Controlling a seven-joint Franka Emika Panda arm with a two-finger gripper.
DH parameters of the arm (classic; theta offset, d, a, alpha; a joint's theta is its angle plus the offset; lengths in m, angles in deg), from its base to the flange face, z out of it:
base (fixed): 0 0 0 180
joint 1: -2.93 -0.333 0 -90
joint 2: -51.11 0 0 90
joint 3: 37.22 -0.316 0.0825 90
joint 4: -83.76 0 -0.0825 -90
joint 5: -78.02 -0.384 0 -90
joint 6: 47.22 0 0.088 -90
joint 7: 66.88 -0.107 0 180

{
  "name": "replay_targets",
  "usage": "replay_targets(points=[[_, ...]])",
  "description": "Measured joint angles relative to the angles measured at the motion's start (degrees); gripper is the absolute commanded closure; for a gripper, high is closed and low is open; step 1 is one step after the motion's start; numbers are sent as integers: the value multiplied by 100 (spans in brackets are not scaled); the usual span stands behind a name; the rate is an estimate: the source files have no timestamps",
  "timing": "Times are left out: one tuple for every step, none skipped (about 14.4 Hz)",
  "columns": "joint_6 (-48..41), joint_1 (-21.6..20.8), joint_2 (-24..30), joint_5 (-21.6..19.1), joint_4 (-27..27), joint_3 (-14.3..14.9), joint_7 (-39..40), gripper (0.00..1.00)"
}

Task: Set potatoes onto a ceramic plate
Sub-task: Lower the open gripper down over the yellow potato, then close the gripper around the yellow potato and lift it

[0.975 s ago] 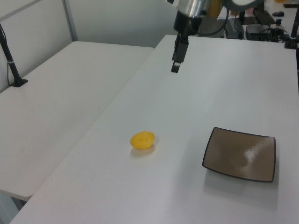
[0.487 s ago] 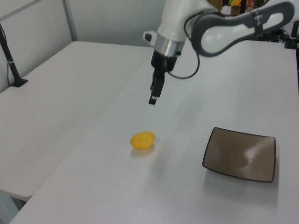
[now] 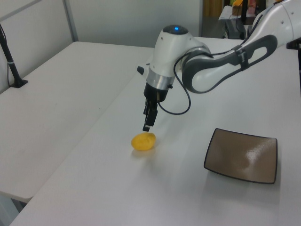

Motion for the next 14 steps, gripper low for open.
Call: replay_targets(points=[[71,-22,-84,5,-17,0,0,0],[176,-61,-184,8,-33,-1,0,0],[234,-83,-242,9,-39,0,0,0],[277,-111,-321,9,-44,-2,0,0],[318,-123,-365,11,-45,-4,0,0],[384,-139,-415,52,-49,-5,0,4],[410,-148,-451,139,-51,-5,-1,12],[419,-152,-480,231,-51,-5,-3,18],[422,-153,-498,288,-52,-5,-3,23],[422,-154,-514,333,-52,-5,-3,32],[422,-155,-528,354,-52,-5,-3,49],[423,-158,-555,387,-52,-5,-3,70],[422,-159,-574,425,-52,-5,-3,87],[423,-162,-589,466,-53,-5,-3,94]])
